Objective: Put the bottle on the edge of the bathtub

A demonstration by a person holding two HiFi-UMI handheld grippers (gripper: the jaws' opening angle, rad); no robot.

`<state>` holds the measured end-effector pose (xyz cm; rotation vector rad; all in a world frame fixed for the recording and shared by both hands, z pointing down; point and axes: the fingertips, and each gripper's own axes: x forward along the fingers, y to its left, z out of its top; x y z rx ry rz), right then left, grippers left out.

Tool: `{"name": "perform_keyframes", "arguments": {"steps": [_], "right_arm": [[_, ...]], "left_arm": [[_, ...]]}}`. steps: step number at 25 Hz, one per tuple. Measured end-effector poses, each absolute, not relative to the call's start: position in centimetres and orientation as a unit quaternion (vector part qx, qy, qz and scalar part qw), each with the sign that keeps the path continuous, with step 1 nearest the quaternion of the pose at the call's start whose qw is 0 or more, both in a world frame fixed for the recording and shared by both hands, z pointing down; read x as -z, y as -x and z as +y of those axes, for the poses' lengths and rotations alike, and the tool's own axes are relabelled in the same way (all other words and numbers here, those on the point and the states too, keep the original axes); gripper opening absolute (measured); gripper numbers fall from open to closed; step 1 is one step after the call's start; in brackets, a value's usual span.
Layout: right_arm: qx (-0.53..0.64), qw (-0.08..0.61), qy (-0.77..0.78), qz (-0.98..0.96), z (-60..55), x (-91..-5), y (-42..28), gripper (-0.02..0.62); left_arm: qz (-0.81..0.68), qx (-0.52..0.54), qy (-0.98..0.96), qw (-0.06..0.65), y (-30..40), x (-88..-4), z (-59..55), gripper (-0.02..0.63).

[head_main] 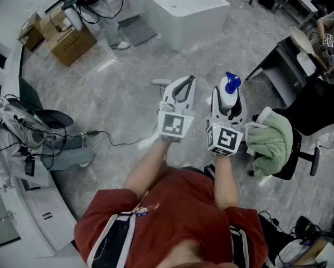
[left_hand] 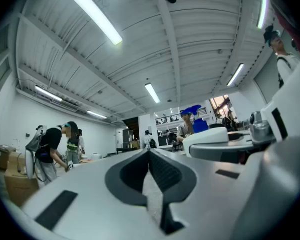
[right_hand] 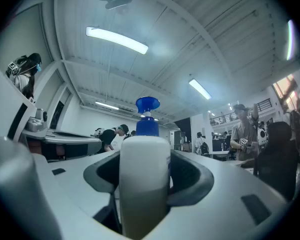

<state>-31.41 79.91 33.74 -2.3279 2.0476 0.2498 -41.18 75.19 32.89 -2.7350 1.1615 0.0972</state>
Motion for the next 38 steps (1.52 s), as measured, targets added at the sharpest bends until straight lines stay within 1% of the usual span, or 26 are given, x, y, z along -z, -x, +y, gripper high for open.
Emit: {"name": "perform_keyframes", "arguments": {"steps": [21,29,38], "right_arm": [[-0.068,0.037,0.745,0.662,81.9,-34.6,26.6,0.272],[-0.066,0.044,0.741,0.667,83.1,-34.1,24.1,0.271],[-0.062,0.044,0.753,0.654,80.5,-34.9,21.0,0.272]], "left_arm": [[0.392,-0.043,0.915,0.088,36.4,-33.0,77.5,0.015],[0.387,-0.040,0.917,0.088,33.2,-32.7,78.7,0.015],[0.372,-0.049,0.923,0.082,30.4,-33.3,76.0,0.015]]}}
